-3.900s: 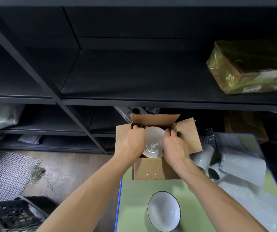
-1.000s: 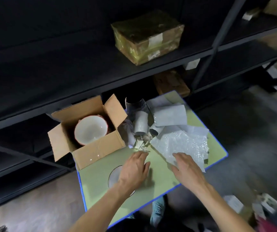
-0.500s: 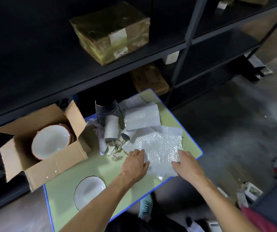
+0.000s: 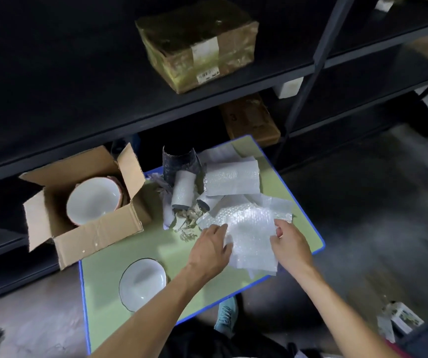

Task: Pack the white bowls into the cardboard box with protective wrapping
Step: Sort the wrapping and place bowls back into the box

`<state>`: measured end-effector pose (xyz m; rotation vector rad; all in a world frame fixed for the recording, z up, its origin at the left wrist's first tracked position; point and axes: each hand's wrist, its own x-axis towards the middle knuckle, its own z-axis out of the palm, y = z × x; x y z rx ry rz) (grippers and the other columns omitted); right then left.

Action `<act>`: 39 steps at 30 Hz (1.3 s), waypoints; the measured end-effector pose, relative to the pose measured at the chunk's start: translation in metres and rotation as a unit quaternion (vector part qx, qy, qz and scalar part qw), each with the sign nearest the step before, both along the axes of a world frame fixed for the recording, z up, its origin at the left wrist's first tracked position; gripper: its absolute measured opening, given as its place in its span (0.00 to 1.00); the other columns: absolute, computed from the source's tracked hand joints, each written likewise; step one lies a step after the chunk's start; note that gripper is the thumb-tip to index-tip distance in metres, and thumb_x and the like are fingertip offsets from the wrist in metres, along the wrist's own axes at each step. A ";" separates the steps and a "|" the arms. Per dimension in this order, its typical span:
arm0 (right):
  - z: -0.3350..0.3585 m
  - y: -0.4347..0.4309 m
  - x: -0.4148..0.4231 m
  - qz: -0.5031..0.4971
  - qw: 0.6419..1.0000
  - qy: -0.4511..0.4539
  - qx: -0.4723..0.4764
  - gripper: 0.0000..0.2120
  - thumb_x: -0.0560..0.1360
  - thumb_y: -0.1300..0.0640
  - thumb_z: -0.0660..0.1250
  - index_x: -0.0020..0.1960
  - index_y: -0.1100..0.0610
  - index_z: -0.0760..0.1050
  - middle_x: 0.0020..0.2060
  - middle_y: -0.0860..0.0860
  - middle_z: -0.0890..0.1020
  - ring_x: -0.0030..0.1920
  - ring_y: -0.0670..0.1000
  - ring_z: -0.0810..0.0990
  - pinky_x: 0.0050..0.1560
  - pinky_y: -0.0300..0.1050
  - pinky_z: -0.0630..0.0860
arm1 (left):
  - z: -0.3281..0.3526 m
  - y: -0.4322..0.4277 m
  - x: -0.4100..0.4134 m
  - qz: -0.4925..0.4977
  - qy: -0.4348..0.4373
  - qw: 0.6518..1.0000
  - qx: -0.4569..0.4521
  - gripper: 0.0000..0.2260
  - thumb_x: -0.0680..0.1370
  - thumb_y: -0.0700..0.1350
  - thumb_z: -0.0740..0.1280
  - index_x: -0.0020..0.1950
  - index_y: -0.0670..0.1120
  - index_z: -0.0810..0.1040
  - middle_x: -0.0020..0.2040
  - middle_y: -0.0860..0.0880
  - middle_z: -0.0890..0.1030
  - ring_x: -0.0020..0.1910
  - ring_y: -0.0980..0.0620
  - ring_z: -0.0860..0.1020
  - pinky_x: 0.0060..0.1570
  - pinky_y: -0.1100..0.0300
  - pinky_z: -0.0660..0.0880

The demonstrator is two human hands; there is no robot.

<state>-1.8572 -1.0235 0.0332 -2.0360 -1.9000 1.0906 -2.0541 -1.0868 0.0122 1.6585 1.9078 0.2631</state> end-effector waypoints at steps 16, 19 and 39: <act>0.027 -0.032 -0.103 0.184 0.982 0.044 0.009 0.07 0.83 0.58 0.55 0.55 0.53 0.72 0.37 0.45 0.73 0.40 0.53 0.72 0.38 0.48 0.68 | 0.009 -0.112 -0.135 0.217 0.065 0.972 -0.065 0.21 0.81 0.47 0.62 0.74 0.48 0.70 0.68 0.44 0.74 0.66 0.43 0.71 0.64 0.52 0.69; 0.028 -0.045 -0.114 0.173 0.983 0.050 -0.034 0.15 0.83 0.57 0.58 0.69 0.54 0.71 0.52 0.56 0.80 0.52 0.58 0.77 0.50 0.51 0.73 | 0.005 -0.125 -0.147 0.223 0.061 0.965 -0.120 0.21 0.81 0.47 0.61 0.75 0.49 0.69 0.66 0.43 0.75 0.62 0.42 0.75 0.60 0.51 0.73; 0.029 -0.080 -0.113 0.026 0.988 0.091 -0.124 0.11 0.73 0.67 0.59 0.37 0.55 0.73 0.33 0.50 0.77 0.35 0.52 0.74 0.36 0.44 0.68 | 0.056 -0.126 -0.145 0.178 -0.094 0.979 -0.041 0.14 0.81 0.40 0.58 0.66 0.48 0.71 0.56 0.46 0.81 0.46 0.48 0.74 0.38 0.59 0.64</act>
